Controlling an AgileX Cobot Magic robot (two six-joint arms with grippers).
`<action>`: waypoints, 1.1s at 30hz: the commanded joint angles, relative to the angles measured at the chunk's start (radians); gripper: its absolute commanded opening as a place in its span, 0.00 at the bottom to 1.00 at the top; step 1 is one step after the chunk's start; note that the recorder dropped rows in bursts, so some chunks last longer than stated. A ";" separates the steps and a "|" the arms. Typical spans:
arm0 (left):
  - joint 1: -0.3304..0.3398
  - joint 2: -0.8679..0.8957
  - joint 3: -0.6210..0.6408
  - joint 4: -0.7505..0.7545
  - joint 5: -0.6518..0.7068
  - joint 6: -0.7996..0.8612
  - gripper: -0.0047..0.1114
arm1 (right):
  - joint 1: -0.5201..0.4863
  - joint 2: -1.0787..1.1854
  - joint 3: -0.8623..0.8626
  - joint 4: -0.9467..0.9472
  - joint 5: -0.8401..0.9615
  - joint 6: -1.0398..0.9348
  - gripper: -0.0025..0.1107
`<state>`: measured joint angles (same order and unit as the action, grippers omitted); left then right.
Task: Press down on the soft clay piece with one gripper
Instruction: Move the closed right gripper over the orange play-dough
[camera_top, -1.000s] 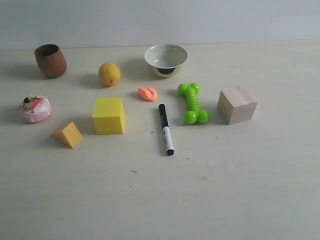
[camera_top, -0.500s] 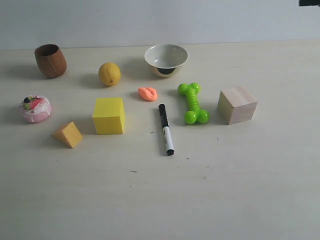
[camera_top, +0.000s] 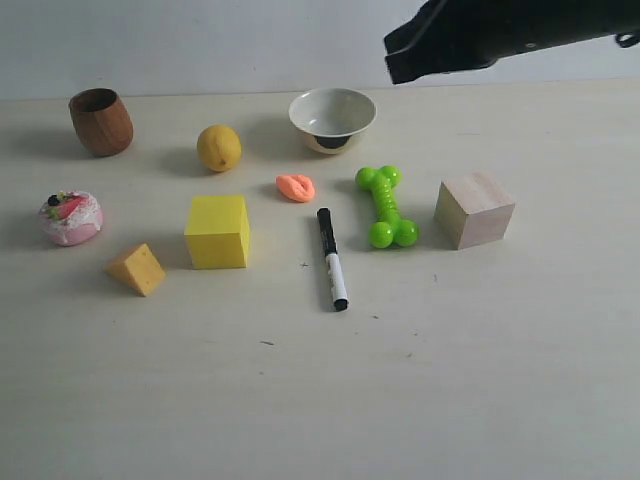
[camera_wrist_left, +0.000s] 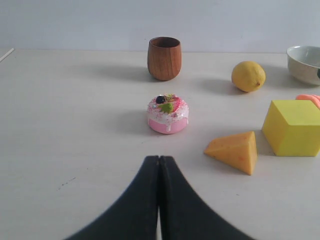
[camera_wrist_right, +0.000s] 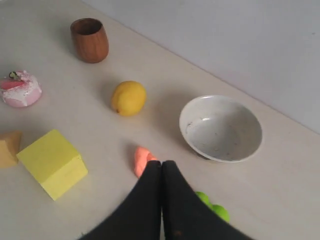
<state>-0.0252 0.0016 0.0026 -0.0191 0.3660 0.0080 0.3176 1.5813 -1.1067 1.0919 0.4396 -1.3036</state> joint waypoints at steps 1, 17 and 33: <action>-0.005 -0.002 -0.003 -0.006 -0.011 -0.003 0.04 | 0.063 0.103 -0.088 -0.163 -0.022 0.179 0.02; -0.005 -0.002 -0.003 -0.006 -0.011 -0.003 0.04 | 0.171 0.366 -0.218 -0.463 -0.053 0.486 0.02; -0.005 -0.002 -0.003 -0.006 -0.011 -0.003 0.04 | 0.171 0.501 -0.336 -0.455 -0.074 0.617 0.02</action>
<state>-0.0252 0.0016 0.0026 -0.0191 0.3660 0.0080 0.4879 2.0623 -1.4189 0.6331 0.3548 -0.7128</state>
